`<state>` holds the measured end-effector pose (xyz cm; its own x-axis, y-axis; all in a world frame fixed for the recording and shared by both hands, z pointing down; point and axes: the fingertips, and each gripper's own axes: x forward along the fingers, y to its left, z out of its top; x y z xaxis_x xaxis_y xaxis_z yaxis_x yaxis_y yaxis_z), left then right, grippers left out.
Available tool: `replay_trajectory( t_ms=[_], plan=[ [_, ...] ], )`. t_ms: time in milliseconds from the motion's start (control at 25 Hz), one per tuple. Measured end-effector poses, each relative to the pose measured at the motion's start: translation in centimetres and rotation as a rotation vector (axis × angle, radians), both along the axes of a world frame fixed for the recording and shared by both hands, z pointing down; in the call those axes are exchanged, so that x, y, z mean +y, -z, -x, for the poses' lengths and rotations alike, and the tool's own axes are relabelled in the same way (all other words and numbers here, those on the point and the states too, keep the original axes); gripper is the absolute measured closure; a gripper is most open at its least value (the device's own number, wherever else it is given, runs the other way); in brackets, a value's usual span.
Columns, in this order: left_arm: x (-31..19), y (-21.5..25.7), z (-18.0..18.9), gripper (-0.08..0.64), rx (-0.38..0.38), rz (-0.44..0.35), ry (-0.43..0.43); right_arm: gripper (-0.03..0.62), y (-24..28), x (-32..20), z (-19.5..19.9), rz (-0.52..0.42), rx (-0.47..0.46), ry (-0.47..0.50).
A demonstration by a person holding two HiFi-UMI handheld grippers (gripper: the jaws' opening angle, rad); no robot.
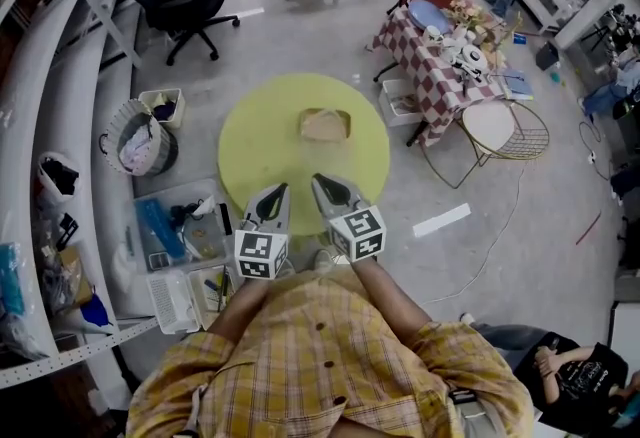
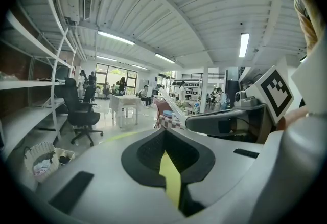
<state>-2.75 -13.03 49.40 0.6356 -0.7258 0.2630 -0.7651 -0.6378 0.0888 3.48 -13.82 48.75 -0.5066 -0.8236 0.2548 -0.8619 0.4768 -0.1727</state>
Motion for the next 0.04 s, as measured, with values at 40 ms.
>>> replay_trajectory(
  t_ms=[40],
  plan=[
    [-0.05,-0.04,0.04,0.555,0.0,-0.001,0.0,0.586,-0.01,-0.04,0.05,-0.002,-0.001,0.001]
  ],
)
